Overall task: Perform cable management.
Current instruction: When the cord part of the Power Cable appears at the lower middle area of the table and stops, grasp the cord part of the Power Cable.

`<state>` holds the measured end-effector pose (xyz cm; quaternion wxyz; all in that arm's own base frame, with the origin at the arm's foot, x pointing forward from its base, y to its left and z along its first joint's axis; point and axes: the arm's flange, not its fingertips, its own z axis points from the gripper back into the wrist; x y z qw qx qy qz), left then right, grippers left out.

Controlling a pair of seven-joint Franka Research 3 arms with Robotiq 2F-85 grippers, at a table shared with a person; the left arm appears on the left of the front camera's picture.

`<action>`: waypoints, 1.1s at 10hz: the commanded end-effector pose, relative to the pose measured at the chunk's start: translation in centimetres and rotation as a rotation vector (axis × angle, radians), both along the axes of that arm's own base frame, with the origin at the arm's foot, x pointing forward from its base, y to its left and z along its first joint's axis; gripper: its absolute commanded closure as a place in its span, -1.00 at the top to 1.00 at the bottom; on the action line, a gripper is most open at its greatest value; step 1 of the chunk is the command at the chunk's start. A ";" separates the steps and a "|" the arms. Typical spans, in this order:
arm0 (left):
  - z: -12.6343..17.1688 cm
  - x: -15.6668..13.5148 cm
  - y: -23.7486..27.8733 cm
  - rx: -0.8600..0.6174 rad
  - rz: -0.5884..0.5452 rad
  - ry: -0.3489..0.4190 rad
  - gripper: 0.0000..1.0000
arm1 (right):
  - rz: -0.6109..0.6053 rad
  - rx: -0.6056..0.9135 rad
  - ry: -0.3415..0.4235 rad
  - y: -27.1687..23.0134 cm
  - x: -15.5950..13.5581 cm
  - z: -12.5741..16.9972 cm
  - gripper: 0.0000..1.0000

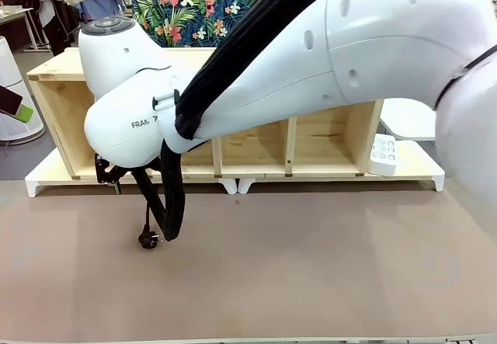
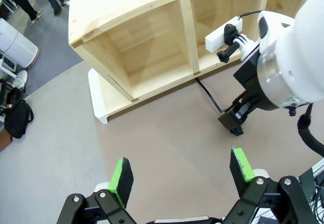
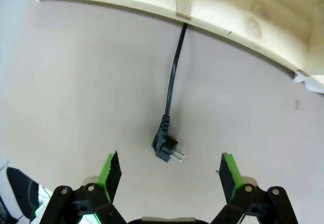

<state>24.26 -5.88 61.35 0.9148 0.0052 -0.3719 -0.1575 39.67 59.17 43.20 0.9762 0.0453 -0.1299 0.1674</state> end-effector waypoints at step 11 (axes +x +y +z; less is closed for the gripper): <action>0.1 0.1 0.1 -0.005 0.002 -0.005 1.00 | -0.037 -0.009 0.001 0.5 0.4 -0.6 1.00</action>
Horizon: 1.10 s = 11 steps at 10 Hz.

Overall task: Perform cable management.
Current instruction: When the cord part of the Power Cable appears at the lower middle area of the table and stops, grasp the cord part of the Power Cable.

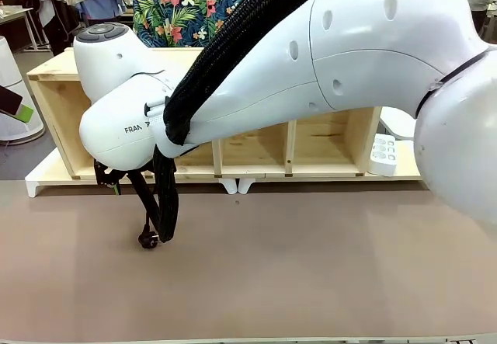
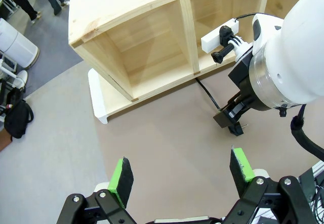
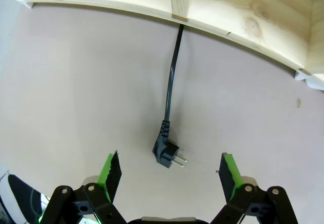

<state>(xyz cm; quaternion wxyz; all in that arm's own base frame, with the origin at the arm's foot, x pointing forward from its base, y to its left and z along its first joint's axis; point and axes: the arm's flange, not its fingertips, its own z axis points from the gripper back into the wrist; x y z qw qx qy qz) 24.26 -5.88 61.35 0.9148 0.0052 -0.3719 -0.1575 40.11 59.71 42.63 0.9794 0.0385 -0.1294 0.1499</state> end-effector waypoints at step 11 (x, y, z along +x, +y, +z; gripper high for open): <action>0.1 0.1 0.1 -0.005 0.002 -0.005 1.00 | -0.011 -0.049 0.211 2.9 3.1 -11.3 1.00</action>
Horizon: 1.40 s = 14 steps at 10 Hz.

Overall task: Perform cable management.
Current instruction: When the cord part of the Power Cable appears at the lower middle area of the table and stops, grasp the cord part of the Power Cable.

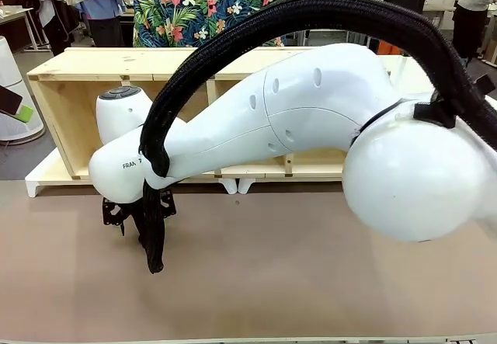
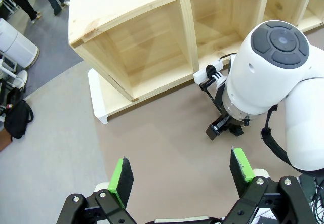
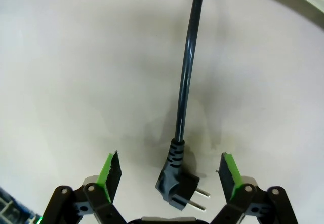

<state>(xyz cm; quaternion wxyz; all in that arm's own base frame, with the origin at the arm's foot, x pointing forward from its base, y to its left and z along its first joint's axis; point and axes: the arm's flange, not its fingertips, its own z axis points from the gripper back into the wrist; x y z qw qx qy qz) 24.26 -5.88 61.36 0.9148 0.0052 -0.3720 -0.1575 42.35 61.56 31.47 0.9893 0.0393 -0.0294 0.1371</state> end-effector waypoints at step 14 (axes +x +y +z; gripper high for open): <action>0.1 0.1 0.1 -0.005 0.002 -0.005 1.00 | 0.032 -0.082 0.001 1.5 1.8 -0.8 -0.89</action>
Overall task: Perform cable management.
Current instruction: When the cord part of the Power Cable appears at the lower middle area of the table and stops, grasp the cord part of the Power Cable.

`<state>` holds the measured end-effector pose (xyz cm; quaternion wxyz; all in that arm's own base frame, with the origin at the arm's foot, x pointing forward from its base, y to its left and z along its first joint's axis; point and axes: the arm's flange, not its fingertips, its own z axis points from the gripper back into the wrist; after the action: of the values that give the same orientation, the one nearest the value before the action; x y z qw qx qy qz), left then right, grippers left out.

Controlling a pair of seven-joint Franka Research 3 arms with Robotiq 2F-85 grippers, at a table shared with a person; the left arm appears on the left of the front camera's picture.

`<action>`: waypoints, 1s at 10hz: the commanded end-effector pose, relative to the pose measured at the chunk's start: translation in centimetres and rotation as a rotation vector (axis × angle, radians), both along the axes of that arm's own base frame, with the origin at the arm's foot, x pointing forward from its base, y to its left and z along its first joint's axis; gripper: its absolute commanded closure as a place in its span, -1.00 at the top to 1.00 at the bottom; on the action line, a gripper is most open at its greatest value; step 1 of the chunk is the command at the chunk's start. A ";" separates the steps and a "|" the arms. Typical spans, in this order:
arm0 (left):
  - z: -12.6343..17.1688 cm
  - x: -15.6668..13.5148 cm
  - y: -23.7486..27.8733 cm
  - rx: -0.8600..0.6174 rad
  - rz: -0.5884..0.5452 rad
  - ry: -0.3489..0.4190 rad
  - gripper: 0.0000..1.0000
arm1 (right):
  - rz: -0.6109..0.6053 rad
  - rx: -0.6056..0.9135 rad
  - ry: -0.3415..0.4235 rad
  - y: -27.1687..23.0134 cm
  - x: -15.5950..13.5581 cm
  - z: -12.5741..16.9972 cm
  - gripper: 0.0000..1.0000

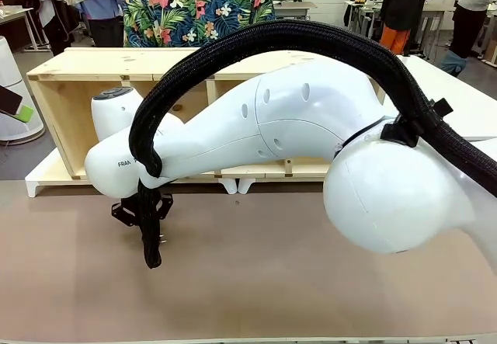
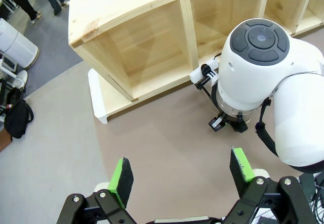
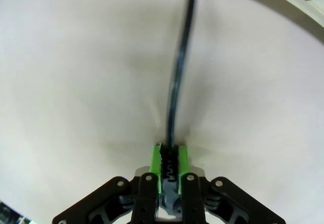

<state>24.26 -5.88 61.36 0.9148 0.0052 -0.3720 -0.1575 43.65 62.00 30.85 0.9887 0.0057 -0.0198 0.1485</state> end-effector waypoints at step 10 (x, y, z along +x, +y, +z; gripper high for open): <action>0.1 0.1 0.1 -0.005 0.002 -0.005 1.00 | -0.001 0.000 0.001 0.0 0.0 0.0 -1.00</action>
<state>24.26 -5.88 61.36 0.9148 0.0052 -0.3720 -0.1575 43.72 62.03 30.84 0.9888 0.0059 -0.0193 0.1480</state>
